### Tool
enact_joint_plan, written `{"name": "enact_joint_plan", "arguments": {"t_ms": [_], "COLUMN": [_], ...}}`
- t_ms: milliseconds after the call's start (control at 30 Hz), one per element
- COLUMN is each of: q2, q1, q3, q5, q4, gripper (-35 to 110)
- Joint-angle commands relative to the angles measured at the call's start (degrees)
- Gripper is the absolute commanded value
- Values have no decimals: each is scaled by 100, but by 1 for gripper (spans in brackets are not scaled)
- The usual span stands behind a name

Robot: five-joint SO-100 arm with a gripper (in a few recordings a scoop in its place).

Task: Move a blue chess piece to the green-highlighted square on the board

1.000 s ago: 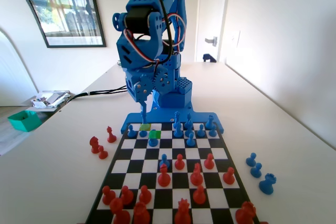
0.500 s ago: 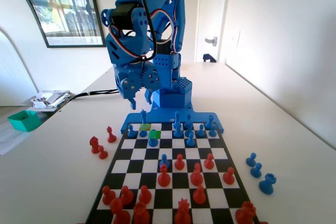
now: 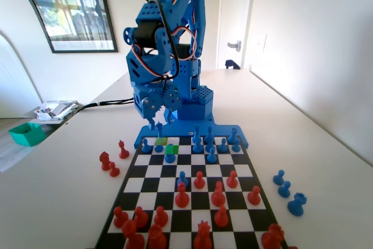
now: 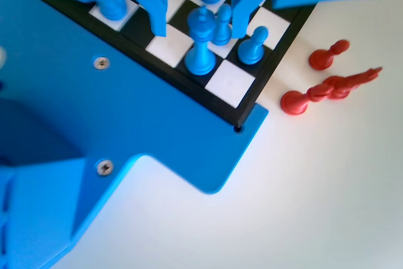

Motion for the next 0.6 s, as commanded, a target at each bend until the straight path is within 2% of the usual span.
{"name": "enact_joint_plan", "arguments": {"t_ms": [0,567], "q2": [79,44], "q1": [62,132], "q3": [79,519], "q5": [-79,-281], "q4": [-97,-729], "gripper": [16,4]}}
